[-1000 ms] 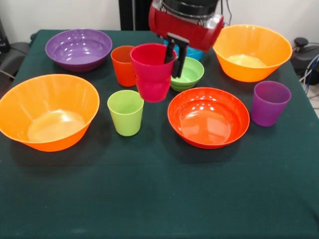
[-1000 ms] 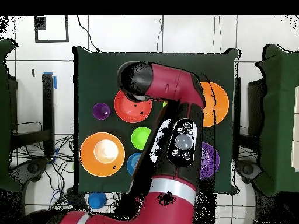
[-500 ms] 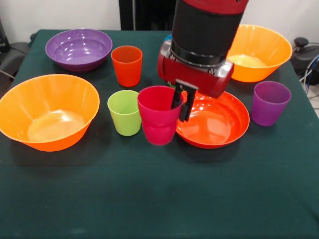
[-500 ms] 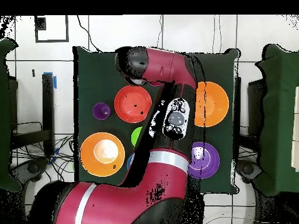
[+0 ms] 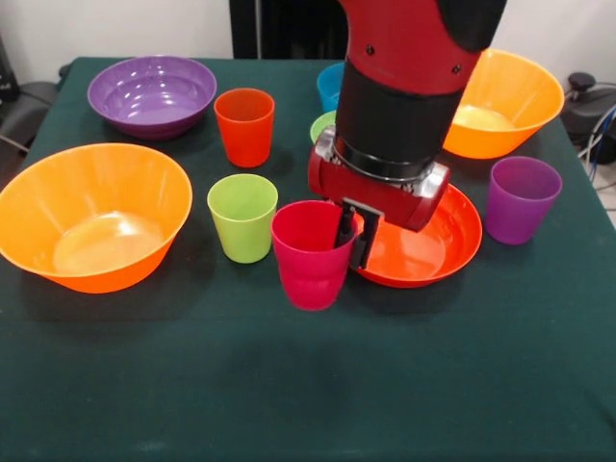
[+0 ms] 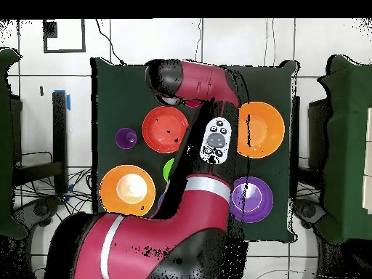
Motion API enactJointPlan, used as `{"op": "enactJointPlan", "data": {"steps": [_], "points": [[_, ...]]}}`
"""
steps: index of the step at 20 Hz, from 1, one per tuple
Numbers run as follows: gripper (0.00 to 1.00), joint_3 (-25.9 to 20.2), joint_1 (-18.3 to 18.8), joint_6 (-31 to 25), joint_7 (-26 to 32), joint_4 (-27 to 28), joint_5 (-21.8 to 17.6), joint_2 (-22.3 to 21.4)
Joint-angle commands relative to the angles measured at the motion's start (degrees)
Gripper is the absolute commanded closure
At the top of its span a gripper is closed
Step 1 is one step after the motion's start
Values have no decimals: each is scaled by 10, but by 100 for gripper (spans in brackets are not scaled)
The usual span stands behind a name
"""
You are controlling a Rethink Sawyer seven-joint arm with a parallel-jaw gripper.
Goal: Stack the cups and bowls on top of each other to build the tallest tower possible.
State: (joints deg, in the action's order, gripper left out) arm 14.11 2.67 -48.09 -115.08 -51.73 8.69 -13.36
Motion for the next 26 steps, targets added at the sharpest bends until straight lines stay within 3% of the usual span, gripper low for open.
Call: {"op": "enactJointPlan", "data": {"steps": [1,19,23,26], "points": [[100,-35,2,6,-88,44,6,43],[100,-39,18,2,-76,108,21,78],[100,-34,19,-24,-78,137,29,87],[100,-18,14,-66,-86,196,33,110]]}}
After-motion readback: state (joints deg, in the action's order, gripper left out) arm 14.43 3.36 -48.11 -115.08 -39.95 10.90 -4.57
